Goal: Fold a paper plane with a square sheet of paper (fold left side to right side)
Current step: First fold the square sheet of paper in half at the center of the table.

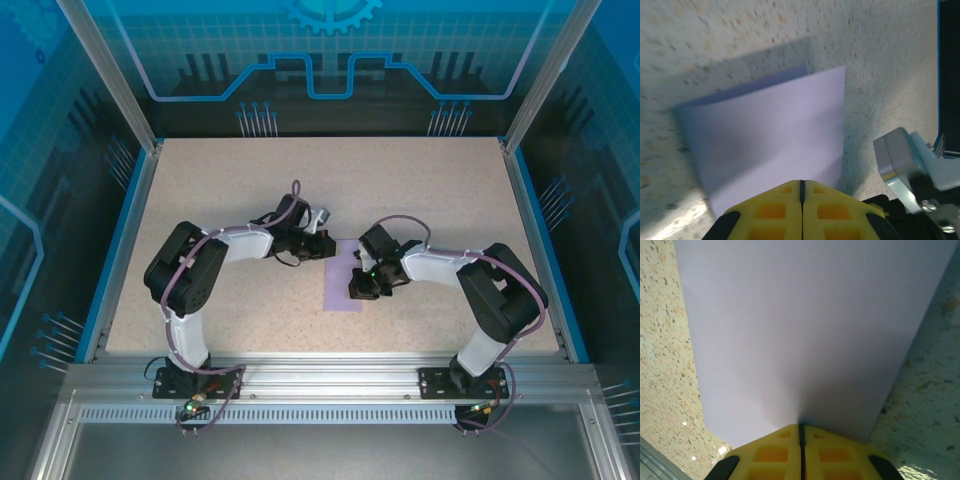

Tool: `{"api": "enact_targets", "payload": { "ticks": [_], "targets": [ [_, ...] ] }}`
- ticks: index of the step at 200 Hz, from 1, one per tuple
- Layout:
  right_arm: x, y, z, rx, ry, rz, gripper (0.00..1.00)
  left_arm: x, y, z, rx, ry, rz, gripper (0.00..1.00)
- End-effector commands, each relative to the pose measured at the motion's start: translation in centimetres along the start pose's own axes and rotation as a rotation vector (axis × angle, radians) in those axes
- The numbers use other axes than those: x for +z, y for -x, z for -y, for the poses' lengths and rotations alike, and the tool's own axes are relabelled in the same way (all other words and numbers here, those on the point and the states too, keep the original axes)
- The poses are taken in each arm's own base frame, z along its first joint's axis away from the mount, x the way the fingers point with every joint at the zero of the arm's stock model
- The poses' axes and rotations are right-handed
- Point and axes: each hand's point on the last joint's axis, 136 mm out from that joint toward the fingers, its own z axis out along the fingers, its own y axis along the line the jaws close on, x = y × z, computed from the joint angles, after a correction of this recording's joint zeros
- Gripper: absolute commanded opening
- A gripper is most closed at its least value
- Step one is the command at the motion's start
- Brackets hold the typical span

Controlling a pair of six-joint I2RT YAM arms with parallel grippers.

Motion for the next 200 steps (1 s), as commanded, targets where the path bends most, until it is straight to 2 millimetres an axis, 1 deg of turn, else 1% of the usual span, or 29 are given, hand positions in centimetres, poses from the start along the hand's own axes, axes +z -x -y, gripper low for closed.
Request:
{"api": "enact_targets", "payload": {
  "ticks": [1, 49, 67, 91, 117, 170, 200],
  "targets": [
    [1.4, -4.1, 5.2, 0.065, -0.189, -0.146, 0.08, 1.1, 0.2, 0.1, -0.015, -0.023, -0.020, 0.07],
    [1.3, -4.4, 5.3, 0.062, -0.199, -0.153, 0.08, 2.1, 0.8, -1.4, -0.038, 0.029, -0.001, 0.08],
    [1.3, -4.5, 5.5, 0.061, -0.203, -0.157, 0.08, 2.3, 0.9, -2.4, -0.055, 0.065, 0.010, 0.08],
    [1.4, -4.7, 5.6, 0.060, -0.205, -0.163, 0.08, 2.4, 1.0, -3.7, -0.090, 0.101, 0.028, 0.08],
    [1.4, -4.9, 5.8, 0.061, -0.207, -0.170, 0.08, 2.2, 1.3, -4.8, -0.107, 0.128, 0.047, 0.08],
    [1.5, -5.2, 6.0, 0.059, -0.209, -0.179, 0.08, 2.0, 2.9, -5.5, -0.122, 0.141, 0.078, 0.09],
    [1.5, -5.2, 6.1, 0.059, -0.211, -0.183, 0.08, 1.9, 4.2, -5.7, -0.126, 0.146, 0.100, 0.09]
  ]
}}
